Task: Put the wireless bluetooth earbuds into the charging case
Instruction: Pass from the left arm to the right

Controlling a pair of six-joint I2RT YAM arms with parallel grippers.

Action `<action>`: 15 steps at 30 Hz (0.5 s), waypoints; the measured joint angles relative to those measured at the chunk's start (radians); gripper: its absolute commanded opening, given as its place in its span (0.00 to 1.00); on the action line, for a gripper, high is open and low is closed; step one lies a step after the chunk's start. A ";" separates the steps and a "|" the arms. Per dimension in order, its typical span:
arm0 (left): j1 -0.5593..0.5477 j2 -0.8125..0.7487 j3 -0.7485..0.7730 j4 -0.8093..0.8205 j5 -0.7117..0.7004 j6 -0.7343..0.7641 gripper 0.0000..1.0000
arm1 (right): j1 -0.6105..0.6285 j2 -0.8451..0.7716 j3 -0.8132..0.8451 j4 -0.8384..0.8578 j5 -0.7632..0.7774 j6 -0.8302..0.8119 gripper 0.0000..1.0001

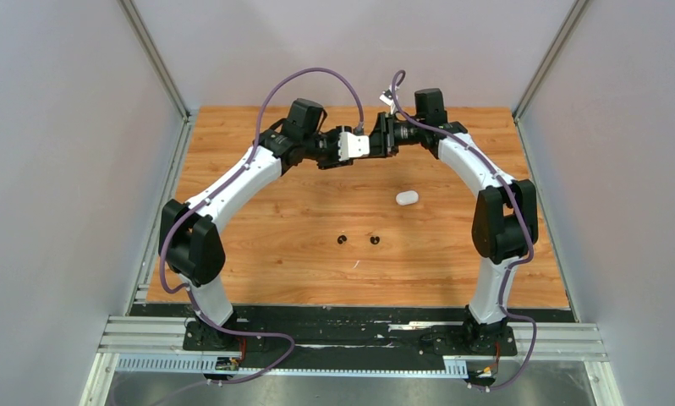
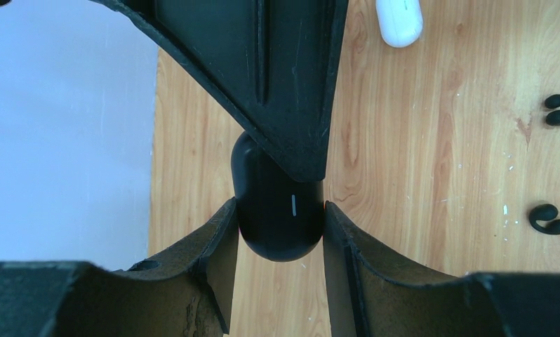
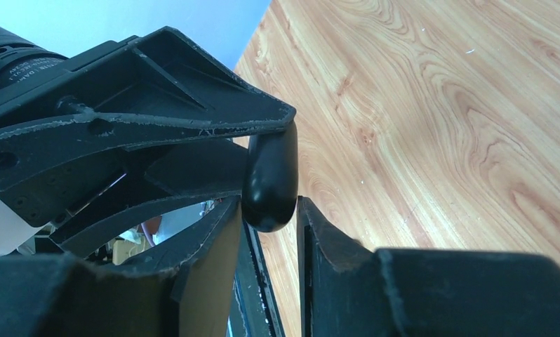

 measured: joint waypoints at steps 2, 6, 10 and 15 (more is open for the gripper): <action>-0.001 0.000 0.000 0.004 0.003 -0.002 0.29 | 0.000 0.000 0.000 0.005 -0.007 0.000 0.28; -0.001 0.000 0.000 0.014 0.007 -0.003 0.30 | 0.000 0.002 0.000 0.018 -0.023 0.006 0.04; -0.002 -0.001 0.000 0.019 0.006 -0.012 0.47 | -0.001 0.004 0.000 0.025 -0.035 0.007 0.00; -0.001 -0.011 0.000 0.043 -0.014 -0.099 0.82 | -0.016 0.003 -0.001 0.049 -0.074 -0.008 0.00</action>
